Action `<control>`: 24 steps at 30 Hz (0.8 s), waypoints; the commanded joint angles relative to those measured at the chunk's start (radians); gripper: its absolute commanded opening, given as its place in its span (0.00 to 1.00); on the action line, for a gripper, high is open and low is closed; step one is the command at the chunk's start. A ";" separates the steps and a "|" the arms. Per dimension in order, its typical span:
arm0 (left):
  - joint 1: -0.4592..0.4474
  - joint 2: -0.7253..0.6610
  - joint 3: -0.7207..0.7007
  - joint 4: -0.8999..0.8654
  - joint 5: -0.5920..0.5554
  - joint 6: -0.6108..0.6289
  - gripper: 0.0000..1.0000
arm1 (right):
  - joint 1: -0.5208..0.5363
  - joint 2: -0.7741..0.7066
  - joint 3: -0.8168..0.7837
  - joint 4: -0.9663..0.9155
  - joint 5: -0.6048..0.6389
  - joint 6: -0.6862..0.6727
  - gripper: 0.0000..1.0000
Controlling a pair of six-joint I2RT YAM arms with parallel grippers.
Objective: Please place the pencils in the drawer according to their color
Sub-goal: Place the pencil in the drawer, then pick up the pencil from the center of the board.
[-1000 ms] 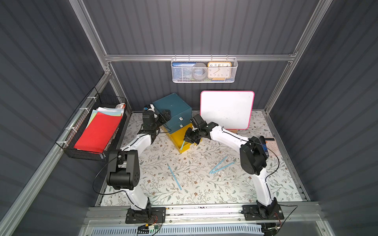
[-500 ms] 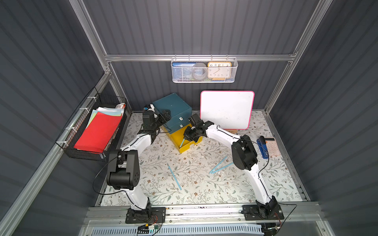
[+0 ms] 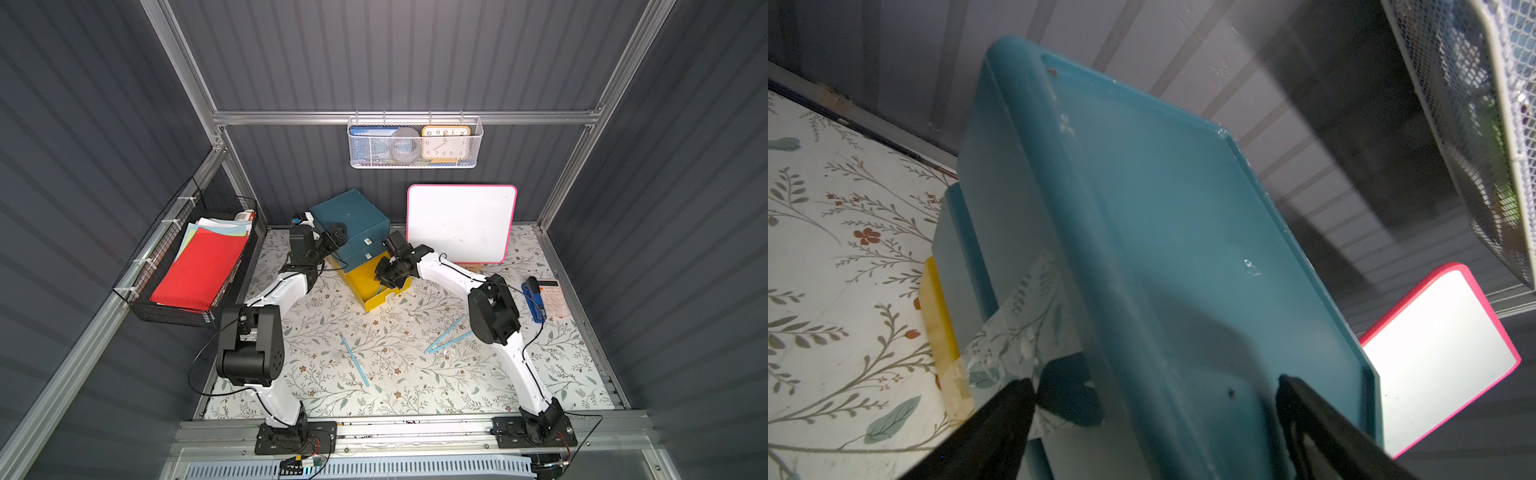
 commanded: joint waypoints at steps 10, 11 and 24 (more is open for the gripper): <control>-0.007 -0.005 -0.012 0.000 0.022 0.017 0.95 | 0.100 -0.270 -0.150 -0.081 0.105 -0.247 0.31; -0.008 -0.005 -0.013 0.001 0.023 0.016 0.95 | 0.121 -0.291 -0.179 -0.090 0.117 -0.271 0.31; -0.008 -0.007 -0.013 0.003 0.023 0.023 0.95 | 0.464 -0.367 -0.359 -0.238 0.311 -0.524 0.38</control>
